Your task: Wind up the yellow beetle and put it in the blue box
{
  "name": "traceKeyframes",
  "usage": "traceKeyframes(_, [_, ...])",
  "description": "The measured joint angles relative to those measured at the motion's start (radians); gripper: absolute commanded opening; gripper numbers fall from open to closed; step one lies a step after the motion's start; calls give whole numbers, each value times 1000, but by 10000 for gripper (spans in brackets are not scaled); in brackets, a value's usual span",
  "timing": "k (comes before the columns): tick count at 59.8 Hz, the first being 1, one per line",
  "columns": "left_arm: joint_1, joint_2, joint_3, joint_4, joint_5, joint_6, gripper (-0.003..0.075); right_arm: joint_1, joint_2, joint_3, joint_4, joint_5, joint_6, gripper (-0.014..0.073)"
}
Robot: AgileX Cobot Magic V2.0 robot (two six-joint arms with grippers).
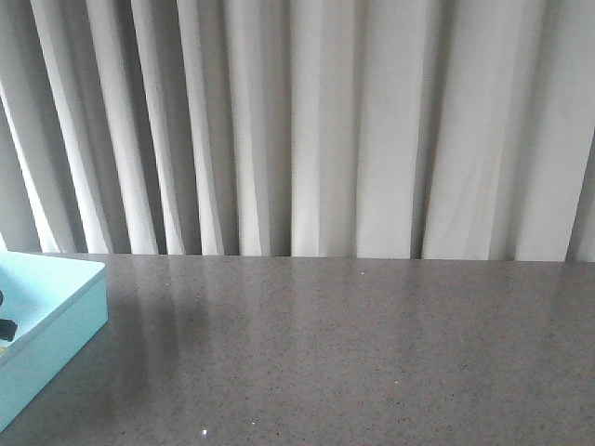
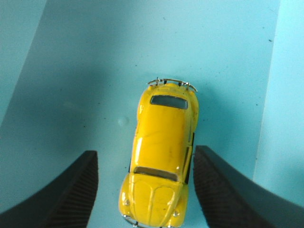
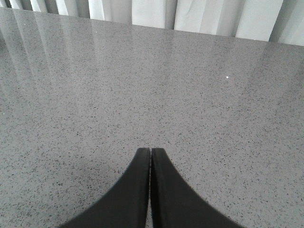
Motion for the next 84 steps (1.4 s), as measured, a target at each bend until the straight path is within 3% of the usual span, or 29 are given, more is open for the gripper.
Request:
traceKeyframes(16, [0, -82, 0, -9, -1, -53, 383, 0, 0, 0, 0, 0, 0, -1])
traceKeyframes(25, [0, -174, 0, -87, 1, -55, 218, 0, 0, 0, 0, 0, 0, -1])
traceKeyframes(34, [0, -296, 0, -284, 37, 7, -6, 0, 0, 0, 0, 0, 0, -1])
traceKeyframes(46, [0, -495, 0, -563, 177, 204, -7, 0, 0, 0, 0, 0, 0, -1])
traceKeyframes(58, [0, -711, 63, -692, 237, 278, -6, 0, 0, 0, 0, 0, 0, -1])
traceKeyframes(74, [-3, -1061, 395, -749, 254, 305, -6, 0, 0, 0, 0, 0, 0, -1])
traceKeyframes(84, [-66, -1243, 631, -748, 265, 304, -6, 0, 0, 0, 0, 0, 0, -1])
